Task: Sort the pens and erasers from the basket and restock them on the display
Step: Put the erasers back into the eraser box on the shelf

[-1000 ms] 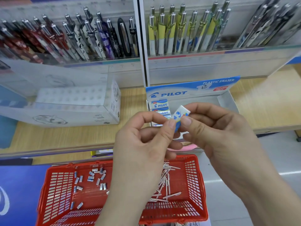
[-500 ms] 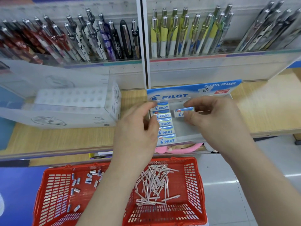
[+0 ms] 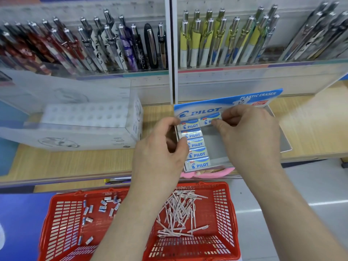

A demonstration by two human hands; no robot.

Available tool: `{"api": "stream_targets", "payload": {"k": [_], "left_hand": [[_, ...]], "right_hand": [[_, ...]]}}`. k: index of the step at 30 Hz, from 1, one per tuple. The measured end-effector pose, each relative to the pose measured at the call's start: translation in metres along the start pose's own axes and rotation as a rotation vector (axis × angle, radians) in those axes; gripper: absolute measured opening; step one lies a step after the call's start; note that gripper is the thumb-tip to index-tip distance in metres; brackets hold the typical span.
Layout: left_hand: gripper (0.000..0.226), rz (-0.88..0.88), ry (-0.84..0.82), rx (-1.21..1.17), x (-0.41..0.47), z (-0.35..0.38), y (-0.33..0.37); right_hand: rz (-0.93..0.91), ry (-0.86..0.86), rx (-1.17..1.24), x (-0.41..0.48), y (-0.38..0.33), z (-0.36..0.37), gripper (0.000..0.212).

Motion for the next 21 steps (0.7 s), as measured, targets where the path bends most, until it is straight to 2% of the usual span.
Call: {"api": "stream_targets", "payload": {"k": [13, 16, 21], "left_hand": [[0.026, 0.037, -0.046, -0.015, -0.001, 0.0, 0.004], [0.029, 0.034, -0.029, -0.044, -0.009, -0.005, 0.004], [0.022, 0.049, 0.11, -0.102, -0.046, -0.032, 0.002]], "right_hand": [[-0.058, -0.087, -0.084, 0.0, -0.005, -0.002, 0.02], [-0.159, -0.058, -0.037, -0.006, -0.013, -0.014, 0.014], [-0.381, -0.087, 0.178, -0.036, -0.041, -0.037, 0.01]]}}
Point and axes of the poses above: each hand's wrist, its own x-axis towards the middle knuckle, its own z-axis out of the palm, y = z × x, the point moved 8 cm from there along x, towards the middle knuckle, and after that the axes turned 1 degree about -z, right-handed, at the moved point
